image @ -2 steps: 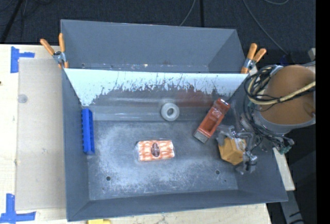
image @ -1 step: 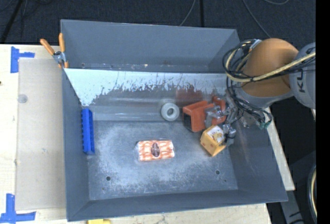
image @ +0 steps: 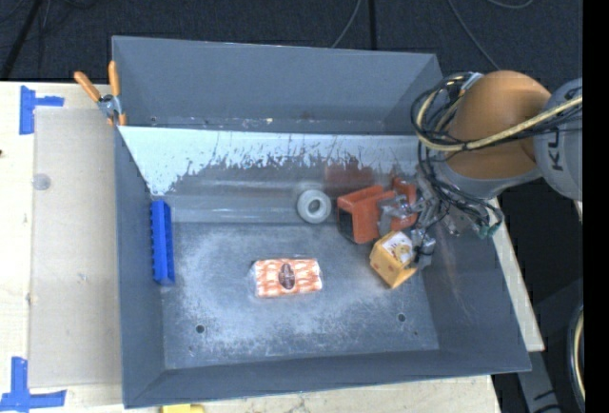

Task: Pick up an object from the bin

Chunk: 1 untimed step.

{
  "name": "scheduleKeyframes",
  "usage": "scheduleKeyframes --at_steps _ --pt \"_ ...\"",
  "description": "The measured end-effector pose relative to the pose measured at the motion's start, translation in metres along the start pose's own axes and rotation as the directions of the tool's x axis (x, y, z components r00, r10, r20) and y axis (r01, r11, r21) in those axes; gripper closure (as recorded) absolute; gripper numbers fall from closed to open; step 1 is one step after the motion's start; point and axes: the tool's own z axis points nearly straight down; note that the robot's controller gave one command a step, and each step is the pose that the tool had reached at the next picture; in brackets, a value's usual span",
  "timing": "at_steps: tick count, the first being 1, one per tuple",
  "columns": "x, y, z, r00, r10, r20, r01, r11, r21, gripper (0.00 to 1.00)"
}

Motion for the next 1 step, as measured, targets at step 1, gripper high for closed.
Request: scheduleKeyframes --at_steps 1 --pt "0.0002 0.0034 -0.0310 1.000 -0.003 -0.003 0.003 1.000 -0.002 1.00"
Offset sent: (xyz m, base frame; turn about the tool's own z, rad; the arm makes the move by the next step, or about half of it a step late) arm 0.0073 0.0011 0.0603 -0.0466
